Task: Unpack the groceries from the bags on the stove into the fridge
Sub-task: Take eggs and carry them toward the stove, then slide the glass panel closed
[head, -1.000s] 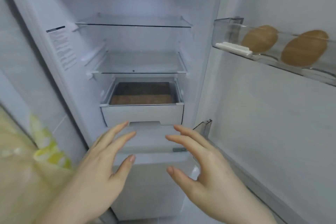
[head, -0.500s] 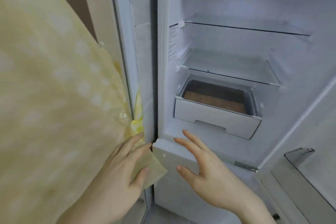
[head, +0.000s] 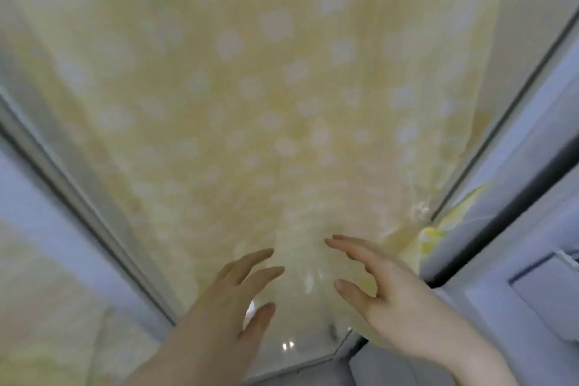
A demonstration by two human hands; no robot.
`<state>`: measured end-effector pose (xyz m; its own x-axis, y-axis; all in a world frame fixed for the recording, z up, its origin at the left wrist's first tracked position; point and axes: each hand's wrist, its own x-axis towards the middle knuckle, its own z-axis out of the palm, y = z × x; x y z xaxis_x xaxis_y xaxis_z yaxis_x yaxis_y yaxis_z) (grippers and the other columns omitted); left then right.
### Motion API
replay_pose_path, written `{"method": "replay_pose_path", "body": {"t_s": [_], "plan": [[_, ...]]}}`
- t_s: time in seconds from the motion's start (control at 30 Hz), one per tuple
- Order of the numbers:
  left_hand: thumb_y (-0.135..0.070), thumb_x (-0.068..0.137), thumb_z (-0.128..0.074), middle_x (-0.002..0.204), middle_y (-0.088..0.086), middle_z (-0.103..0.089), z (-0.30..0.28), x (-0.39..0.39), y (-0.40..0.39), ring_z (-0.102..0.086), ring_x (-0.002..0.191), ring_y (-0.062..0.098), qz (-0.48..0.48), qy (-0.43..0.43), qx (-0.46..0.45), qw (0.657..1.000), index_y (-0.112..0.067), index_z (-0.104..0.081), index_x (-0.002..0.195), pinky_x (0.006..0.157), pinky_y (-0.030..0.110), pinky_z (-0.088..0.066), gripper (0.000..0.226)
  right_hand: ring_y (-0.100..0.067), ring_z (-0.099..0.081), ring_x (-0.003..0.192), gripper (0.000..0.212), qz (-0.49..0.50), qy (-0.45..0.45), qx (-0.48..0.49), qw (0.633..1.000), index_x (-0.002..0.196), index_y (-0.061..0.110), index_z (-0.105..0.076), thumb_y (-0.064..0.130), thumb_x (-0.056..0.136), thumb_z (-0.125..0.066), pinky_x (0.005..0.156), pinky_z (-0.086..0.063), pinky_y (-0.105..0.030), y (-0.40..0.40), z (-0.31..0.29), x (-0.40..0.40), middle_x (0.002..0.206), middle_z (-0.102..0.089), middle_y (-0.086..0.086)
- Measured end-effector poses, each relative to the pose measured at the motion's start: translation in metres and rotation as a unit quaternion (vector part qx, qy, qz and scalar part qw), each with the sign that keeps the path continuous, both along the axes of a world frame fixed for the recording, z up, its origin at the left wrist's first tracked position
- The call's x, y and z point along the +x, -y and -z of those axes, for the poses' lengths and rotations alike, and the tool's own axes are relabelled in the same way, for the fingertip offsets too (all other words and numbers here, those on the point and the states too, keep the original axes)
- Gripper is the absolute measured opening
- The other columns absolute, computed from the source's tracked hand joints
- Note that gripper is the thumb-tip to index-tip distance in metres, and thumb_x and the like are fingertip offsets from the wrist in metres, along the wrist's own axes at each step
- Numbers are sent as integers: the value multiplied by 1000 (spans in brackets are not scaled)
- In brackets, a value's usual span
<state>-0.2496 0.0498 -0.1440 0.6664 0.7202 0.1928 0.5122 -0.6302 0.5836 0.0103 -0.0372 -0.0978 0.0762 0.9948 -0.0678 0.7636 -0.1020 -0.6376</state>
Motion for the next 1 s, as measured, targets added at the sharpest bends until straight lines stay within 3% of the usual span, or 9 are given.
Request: {"method": "replay_pose_path", "body": {"t_s": [0.1,0.17,0.27,0.37,0.5,0.7,0.9,1.0], "plan": [[-46,92,-54,155,-42,-23,0,-54,28,-23,137,-20,-119,-35,-6,992,-48,-53,139,106,2,-19,47,18,-34,136,53,-93,0,-5,996,145,61,-38,43,100,-60,113,-29,-9,-25,2,-31,148,-32,48],[-42,92,-58,156,-36,-28,-1,-94,51,-30,137,-12,-195,-43,-18,980,-43,-56,139,107,-3,-13,47,16,-34,138,53,-163,5,-10,987,145,63,-36,44,100,-59,116,-32,-17,-40,1,-63,148,-30,49],[-43,98,-54,157,-38,-15,-4,-155,88,-24,145,-7,-291,-62,-29,954,-45,-49,144,107,1,-16,46,16,-33,139,53,-271,11,-2,962,146,62,-35,46,100,-57,118,-30,-19,-57,-1,-121,151,-25,49],[-46,102,-53,153,-45,-3,-8,-214,129,-21,148,-5,-399,-69,-36,914,-50,-41,145,109,11,-23,45,17,-36,132,54,-366,22,8,930,145,63,-34,46,100,-58,108,-30,-11,-64,-3,-189,150,-20,52],[-45,101,-55,157,-38,-9,-14,-282,185,-25,149,1,-512,-67,-36,856,-50,-41,145,115,17,-25,47,20,-22,141,54,-476,27,27,878,145,60,-34,42,101,-60,104,-16,2,-67,-4,-289,153,-15,48],[-52,90,-48,161,-30,-17,-17,-376,258,-27,148,2,-608,-72,-20,790,-42,-48,146,115,13,-19,57,22,-19,140,54,-581,29,46,812,147,59,-33,46,101,-58,107,-15,-3,-46,-10,-435,153,-11,49],[-44,99,-54,161,-32,-9,-21,-443,318,-17,148,-4,-680,-78,-15,728,-43,-40,150,112,6,-9,52,20,-17,142,59,-668,5,35,743,148,63,-25,48,101,-57,114,-20,-14,-12,-5,-558,152,-6,53],[-43,100,-55,161,-32,-10,-19,-466,345,-15,149,-4,-721,-68,-27,689,-41,-41,151,112,7,-10,53,21,-20,143,59,-712,7,44,701,146,63,-29,47,98,-60,110,-15,-3,4,4,-614,151,-10,53]]}}
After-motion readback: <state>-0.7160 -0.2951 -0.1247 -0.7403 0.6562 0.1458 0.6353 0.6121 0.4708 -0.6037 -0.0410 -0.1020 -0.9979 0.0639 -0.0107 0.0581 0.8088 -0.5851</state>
